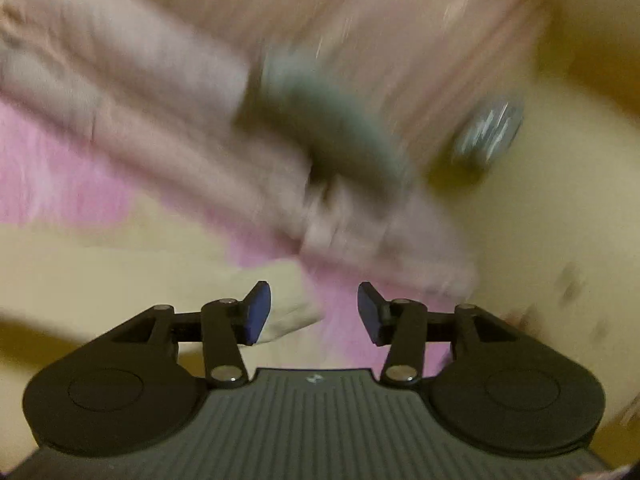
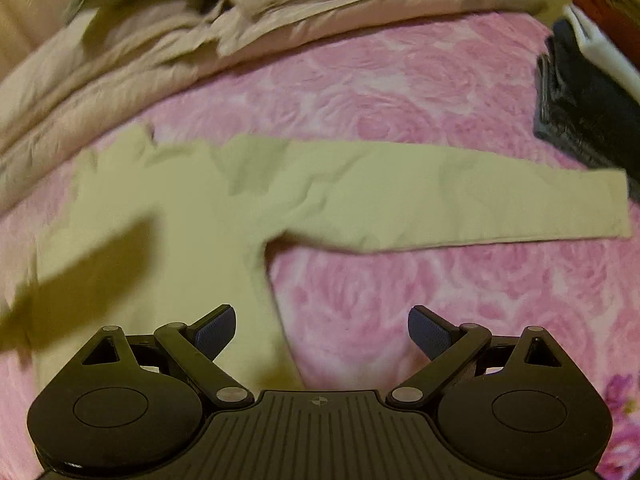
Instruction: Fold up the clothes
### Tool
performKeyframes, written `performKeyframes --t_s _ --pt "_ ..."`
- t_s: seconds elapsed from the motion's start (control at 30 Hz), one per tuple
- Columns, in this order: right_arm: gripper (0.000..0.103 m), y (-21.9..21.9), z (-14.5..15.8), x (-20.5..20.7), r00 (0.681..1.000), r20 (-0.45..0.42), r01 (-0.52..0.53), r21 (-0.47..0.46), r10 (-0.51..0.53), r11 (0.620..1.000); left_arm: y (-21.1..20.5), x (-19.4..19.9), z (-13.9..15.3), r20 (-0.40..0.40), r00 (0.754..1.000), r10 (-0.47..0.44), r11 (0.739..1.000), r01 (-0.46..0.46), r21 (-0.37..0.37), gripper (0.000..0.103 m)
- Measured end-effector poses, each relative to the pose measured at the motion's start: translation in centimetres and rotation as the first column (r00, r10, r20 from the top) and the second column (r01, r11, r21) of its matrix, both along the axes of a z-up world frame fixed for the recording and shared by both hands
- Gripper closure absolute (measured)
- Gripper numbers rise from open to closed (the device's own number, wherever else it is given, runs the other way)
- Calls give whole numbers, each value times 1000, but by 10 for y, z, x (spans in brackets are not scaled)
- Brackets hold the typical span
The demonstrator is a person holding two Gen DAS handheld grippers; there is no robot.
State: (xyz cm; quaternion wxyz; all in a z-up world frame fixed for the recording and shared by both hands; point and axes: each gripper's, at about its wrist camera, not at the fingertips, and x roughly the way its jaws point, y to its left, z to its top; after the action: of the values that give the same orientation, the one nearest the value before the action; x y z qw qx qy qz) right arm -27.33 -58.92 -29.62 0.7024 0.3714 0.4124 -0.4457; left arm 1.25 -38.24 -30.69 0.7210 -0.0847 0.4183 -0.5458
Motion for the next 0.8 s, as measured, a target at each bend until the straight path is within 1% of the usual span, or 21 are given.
performKeyframes --t_s 0.03,0.13,0.2,0.23,0.27,0.3,0.33,0.4,0.43,0.5,0.53,0.6,0.63,0.67,0.7,0.73,0.77,0.8 --pt "7 -5 -2 -4 999 37 15 10 -16 1000 4 -4 -12 4 1000 -4 998 4 55 64" --pt "8 -15 -9 -10 985 167 37 63 -47 997 40 -1 -35 31 999 -11 985 5 173 65" --pt "8 -20 -16 -8 960 270 41 121 -72 992 67 14 -39 55 998 28 970 -41 240 66" --pt "8 -22 -21 -6 937 336 44 166 -98 985 81 23 -40 67 996 54 960 -70 270 66" --pt "14 -24 -27 -2 913 389 45 211 -126 976 95 32 -41 80 994 79 949 -99 300 66" --pt "31 -25 -35 4 885 438 43 259 -157 965 109 41 -42 94 990 103 935 -129 329 66" --pt "36 -27 -45 11 857 479 39 308 -190 951 123 50 -43 109 986 127 920 -158 358 65" --pt "37 -29 -64 25 818 514 50 384 -258 922 140 70 -46 120 975 186 897 -218 386 65" --pt "37 -31 -75 33 805 516 63 415 -292 908 147 78 -48 125 968 217 885 -249 394 65" --pt "37 -34 -90 45 788 514 91 449 -340 889 154 92 -52 117 954 275 862 -298 410 65" --pt "37 -36 -96 52 784 508 104 459 -357 882 156 97 -54 106 949 298 854 -314 414 65" --pt "38 -38 -104 67 800 488 117 444 -349 888 161 105 -61 85 940 331 845 -335 417 65" --pt "41 -39 -107 74 810 480 118 429 -337 895 163 109 -64 75 935 348 839 -346 419 65" --pt "56 -41 -108 81 821 476 112 407 -315 907 165 112 -66 67 931 357 836 -351 421 65" --pt "78 -42 -110 88 831 472 106 384 -294 917 166 113 -69 63 930 362 835 -354 422 65" --pt "87 -44 -110 94 843 466 98 363 -271 927 166 115 -71 62 930 362 835 -353 423 65" --pt "93 -45 -110 99 855 456 86 344 -246 935 164 117 -72 64 931 359 835 -351 423 65" --pt "98 -45 -107 103 862 459 69 315 -216 947 163 117 -73 67 932 355 837 -349 422 64"
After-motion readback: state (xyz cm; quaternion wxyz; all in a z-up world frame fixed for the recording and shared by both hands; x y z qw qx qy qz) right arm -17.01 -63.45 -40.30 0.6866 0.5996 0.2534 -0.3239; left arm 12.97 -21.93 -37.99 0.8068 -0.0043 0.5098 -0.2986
